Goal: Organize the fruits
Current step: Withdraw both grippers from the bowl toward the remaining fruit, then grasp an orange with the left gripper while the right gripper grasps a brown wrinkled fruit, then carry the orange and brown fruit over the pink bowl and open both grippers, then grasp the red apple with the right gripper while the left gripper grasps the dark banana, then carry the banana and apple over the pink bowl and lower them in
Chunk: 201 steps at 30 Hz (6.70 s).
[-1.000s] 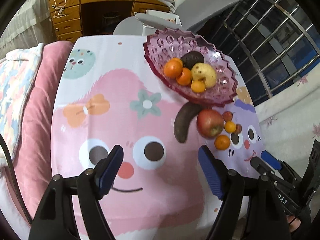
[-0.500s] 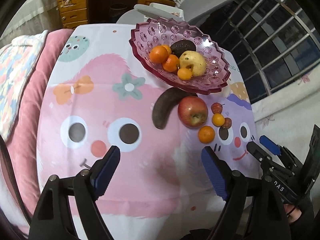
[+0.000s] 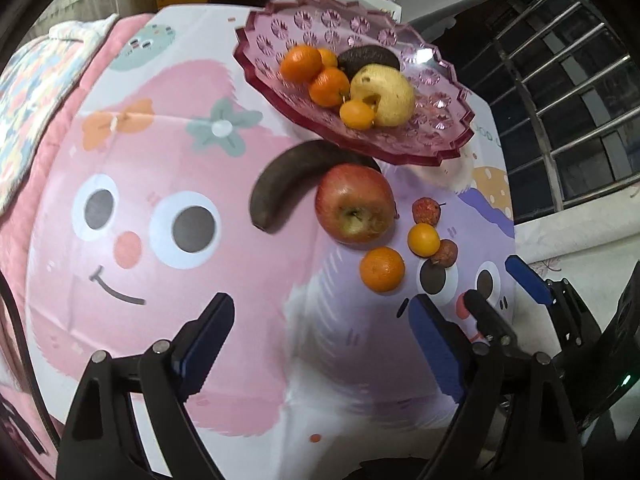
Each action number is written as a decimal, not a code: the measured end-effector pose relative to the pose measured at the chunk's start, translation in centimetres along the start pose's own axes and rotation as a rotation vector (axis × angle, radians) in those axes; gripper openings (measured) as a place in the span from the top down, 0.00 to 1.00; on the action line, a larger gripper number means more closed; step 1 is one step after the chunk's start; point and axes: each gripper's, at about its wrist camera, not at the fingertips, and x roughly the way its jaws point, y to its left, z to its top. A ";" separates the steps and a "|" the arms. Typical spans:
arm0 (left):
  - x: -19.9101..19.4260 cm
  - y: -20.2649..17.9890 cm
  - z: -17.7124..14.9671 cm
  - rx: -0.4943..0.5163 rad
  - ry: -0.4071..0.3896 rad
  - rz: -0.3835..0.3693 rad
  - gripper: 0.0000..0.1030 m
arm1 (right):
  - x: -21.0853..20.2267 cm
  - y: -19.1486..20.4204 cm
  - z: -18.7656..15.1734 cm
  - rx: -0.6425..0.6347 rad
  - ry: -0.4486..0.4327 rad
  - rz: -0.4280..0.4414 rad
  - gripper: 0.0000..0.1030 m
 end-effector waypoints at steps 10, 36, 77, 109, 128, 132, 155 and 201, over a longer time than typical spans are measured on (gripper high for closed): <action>4.4 -2.7 0.4 -0.011 0.047 -0.009 0.14 | 3.6 -0.9 -2.5 -0.111 -0.030 0.022 0.40; 9.8 -6.9 2.4 0.060 0.093 -0.017 0.52 | 7.3 -1.2 -3.7 -0.154 -0.050 0.019 0.68; -6.6 0.3 9.6 0.194 -0.174 -0.125 0.64 | -0.2 4.5 4.9 -0.136 -0.164 -0.184 0.71; -3.3 3.1 12.3 0.207 -0.219 -0.118 0.38 | 4.4 4.5 8.7 0.064 -0.152 -0.143 0.45; 4.0 6.1 8.7 0.165 -0.019 -0.133 0.38 | 5.9 9.6 2.0 0.087 -0.131 -0.188 0.28; 5.4 4.8 8.7 0.226 -0.009 -0.091 0.38 | 7.5 10.3 1.9 0.053 -0.132 -0.240 0.27; 8.4 2.9 9.9 0.298 0.014 -0.064 0.47 | 10.5 10.1 3.2 0.043 -0.177 -0.265 0.32; 4.8 4.1 1.3 0.264 -0.211 -0.085 0.72 | 2.1 5.5 -0.9 0.329 -0.136 -0.122 0.33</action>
